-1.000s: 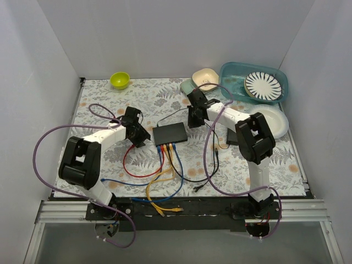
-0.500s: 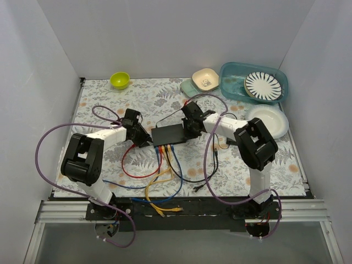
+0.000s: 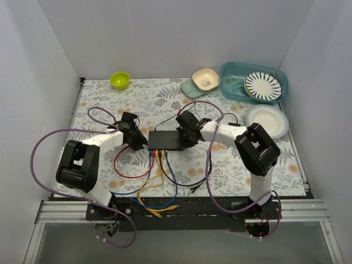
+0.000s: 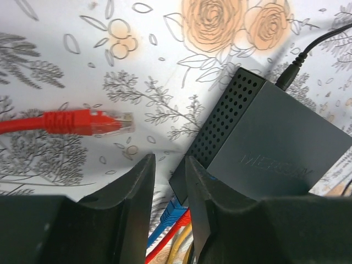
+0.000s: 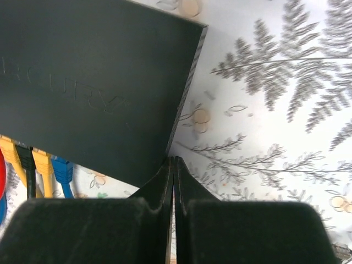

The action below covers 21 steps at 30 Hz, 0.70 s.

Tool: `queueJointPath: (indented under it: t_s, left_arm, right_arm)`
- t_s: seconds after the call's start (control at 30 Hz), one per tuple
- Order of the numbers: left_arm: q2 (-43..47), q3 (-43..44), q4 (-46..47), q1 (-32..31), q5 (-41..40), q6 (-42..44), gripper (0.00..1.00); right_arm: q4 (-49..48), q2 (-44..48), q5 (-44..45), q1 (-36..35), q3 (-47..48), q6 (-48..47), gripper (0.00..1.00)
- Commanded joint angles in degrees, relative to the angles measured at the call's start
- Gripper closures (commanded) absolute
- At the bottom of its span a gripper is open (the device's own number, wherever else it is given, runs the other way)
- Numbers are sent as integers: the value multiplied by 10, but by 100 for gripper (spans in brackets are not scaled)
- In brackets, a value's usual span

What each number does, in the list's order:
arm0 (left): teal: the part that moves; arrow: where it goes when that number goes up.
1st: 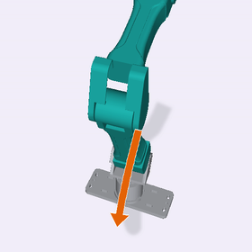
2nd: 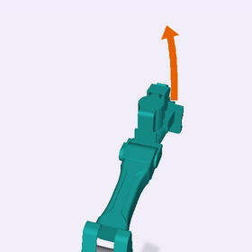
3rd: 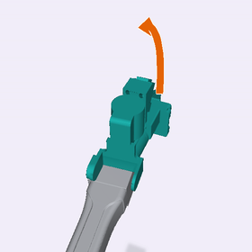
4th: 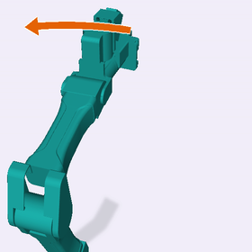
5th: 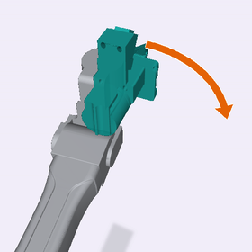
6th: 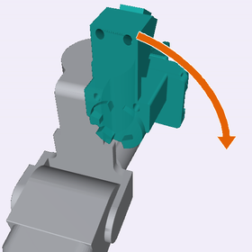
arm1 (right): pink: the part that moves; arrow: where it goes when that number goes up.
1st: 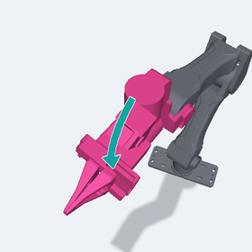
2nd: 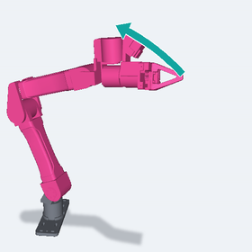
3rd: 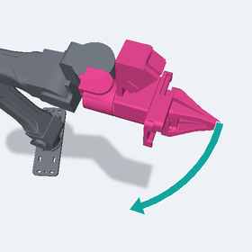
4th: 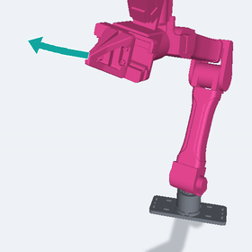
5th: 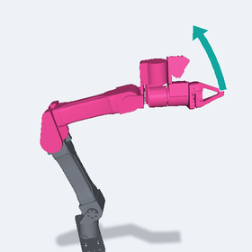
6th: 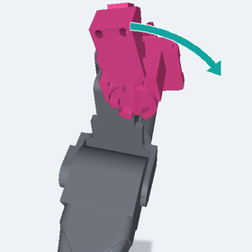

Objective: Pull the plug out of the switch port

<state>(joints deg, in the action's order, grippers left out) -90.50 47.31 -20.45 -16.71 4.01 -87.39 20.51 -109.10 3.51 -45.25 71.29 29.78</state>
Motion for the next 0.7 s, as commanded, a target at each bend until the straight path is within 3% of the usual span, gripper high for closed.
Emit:
queueJointPath:
  t_s: [0.0, 0.17, 0.27, 0.3, 0.37, 0.4, 0.43, 0.47, 0.53, 0.6, 0.67]
  left_arm:
    - [33, -12, -43, -13, 17, 12, 69]
    - [63, 7, -70, -10, -27, 13, 64]
    - [95, 25, -86, -6, -59, 6, 49]
    - [104, 29, -93, -5, -64, 0, 28]
    - [132, 37, -97, -6, -73, -8, 10]
    - [142, 37, -95, -4, -73, -12, 2]
    - [152, 34, -92, -5, -68, -19, 2]
    - [167, 30, -86, -5, -48, -21, 2]
    - [176, 23, -69, -4, -16, -28, 2]
    - [191, -3, -34, -3, 41, -33, 2]
    - [207, -29, 1, -2, 87, -41, 6]
  right_arm:
    - [-31, -3, -102, -57, -29, 32, 99]
    - [3, 39, -27, -22, -33, 32, 99]
    - [21, 85, 25, 1, -25, 27, 99]
    - [22, 109, 38, 3, -14, 22, 99]
    - [11, 129, 38, 3, -6, 1, 95]
    - [-35, 146, 21, 3, -6, -8, 85]
    - [-62, 152, 0, 3, -12, -21, 78]
    - [-91, 155, -54, 3, -14, -22, 65]
    - [-135, 148, -91, 5, -7, -12, 58]
    - [-165, 126, -146, 9, -7, -3, 61]
    - [-216, 112, -199, 19, -12, 24, 74]
